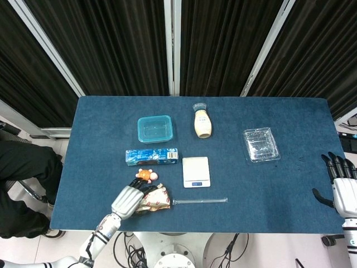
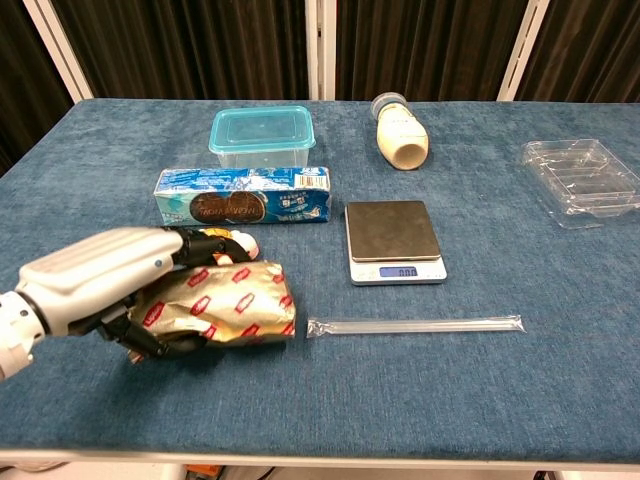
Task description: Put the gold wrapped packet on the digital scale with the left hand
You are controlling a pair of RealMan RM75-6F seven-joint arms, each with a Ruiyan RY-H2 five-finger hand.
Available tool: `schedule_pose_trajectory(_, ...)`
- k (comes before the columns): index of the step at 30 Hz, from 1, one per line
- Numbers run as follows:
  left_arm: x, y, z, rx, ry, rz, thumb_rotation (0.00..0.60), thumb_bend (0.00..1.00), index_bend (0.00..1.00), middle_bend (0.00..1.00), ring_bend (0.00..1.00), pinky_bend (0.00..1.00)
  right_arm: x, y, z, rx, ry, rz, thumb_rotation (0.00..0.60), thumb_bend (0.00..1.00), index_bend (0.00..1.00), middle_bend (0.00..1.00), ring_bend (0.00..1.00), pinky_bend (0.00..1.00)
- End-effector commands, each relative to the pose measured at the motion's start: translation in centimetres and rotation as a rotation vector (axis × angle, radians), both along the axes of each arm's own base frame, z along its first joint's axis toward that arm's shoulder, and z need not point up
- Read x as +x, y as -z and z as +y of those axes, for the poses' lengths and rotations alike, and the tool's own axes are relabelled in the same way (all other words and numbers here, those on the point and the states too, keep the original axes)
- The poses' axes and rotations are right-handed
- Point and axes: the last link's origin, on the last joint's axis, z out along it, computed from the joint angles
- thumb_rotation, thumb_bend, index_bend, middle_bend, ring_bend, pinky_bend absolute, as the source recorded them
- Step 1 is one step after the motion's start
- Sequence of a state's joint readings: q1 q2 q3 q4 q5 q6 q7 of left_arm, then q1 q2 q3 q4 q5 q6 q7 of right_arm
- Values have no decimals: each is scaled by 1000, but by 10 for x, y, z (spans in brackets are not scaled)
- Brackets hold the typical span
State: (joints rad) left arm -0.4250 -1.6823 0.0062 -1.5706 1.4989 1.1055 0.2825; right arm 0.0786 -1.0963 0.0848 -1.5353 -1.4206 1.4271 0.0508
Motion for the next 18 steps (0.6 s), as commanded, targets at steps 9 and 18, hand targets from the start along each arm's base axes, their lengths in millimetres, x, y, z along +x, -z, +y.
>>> schedule_pose_trajectory(9,33,-21,19,104,86,-112,600,312,463,574,263,200,-3,-2,1,-4,6,-6,600,164,0,0,0,0)
schedule_pose_trajectory(18,91,-21,72,133,188,-159,600,312,462,574,264,191,-8,-9,4,-35,16,-24,600,164,0,0,0,0)
